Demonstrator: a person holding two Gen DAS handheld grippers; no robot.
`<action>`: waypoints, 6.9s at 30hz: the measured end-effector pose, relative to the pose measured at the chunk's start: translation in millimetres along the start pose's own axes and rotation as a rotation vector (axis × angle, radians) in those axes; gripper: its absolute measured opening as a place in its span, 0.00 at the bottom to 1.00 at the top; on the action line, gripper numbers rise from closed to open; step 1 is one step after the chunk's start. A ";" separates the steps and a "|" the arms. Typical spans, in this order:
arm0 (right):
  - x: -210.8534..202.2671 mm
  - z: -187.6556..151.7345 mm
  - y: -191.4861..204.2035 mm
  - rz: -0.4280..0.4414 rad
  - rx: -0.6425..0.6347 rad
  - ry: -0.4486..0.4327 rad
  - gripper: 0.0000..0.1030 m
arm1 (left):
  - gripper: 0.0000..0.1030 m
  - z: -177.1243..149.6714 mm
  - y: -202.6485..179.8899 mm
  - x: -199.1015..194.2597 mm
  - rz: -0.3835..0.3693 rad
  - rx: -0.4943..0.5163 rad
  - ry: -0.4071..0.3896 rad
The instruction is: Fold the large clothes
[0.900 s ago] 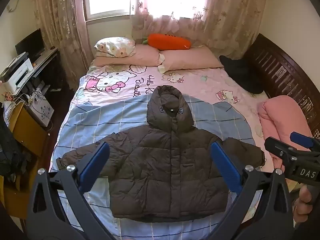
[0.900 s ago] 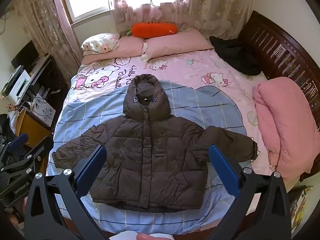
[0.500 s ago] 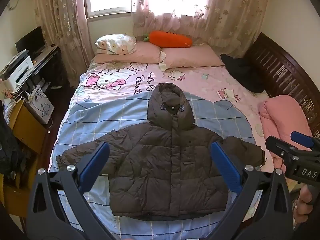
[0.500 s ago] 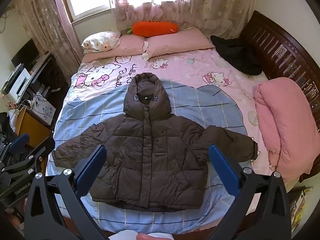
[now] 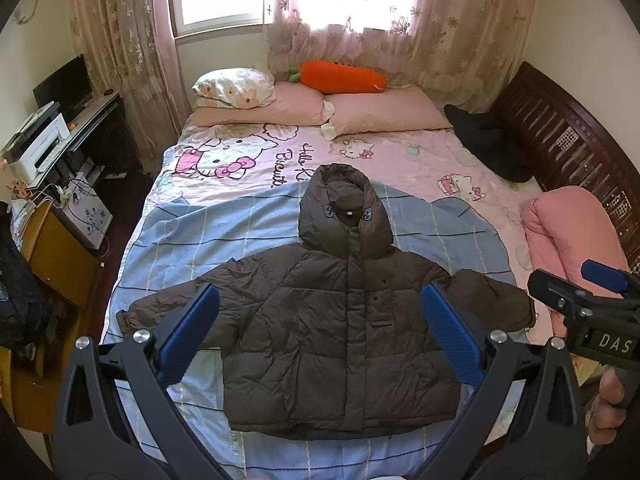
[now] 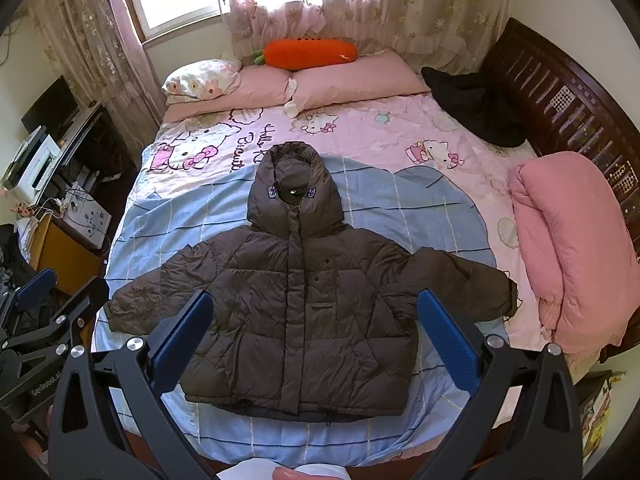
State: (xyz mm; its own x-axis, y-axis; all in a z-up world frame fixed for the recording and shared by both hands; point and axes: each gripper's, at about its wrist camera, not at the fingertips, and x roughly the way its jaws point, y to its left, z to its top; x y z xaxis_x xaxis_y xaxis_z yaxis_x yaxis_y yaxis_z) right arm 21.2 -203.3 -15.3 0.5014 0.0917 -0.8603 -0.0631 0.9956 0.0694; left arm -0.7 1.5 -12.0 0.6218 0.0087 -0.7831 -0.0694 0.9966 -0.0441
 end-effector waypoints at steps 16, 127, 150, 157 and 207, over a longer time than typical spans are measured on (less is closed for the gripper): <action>4.4 0.9 -1.2 -0.011 -0.008 0.023 0.99 | 0.98 5.1 9.5 0.2 0.011 -0.028 0.004; 672.5 211.8 -9.3 0.053 0.054 -0.062 0.19 | 0.14 141.6 32.1 701.0 0.039 -0.211 0.033; 355.6 62.0 -28.2 0.094 -0.114 -0.236 0.19 | 0.13 68.3 5.7 377.8 -0.068 0.086 -0.176; 313.3 -22.7 -36.5 0.123 -0.069 -0.207 0.19 | 0.13 -16.1 8.7 326.3 -0.102 0.124 -0.177; 423.2 -225.1 -61.4 -0.070 0.287 0.104 0.94 | 0.98 -279.8 -20.4 392.3 -0.060 0.025 0.108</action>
State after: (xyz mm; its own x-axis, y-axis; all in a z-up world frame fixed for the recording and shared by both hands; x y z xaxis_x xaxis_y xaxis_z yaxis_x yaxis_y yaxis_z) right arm 43.1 -230.0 -497.3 0.4036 0.0353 -0.9143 0.2224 0.9655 0.1355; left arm 26.4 -38.3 -491.9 0.5363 -0.0589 -0.8419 -0.0141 0.9968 -0.0787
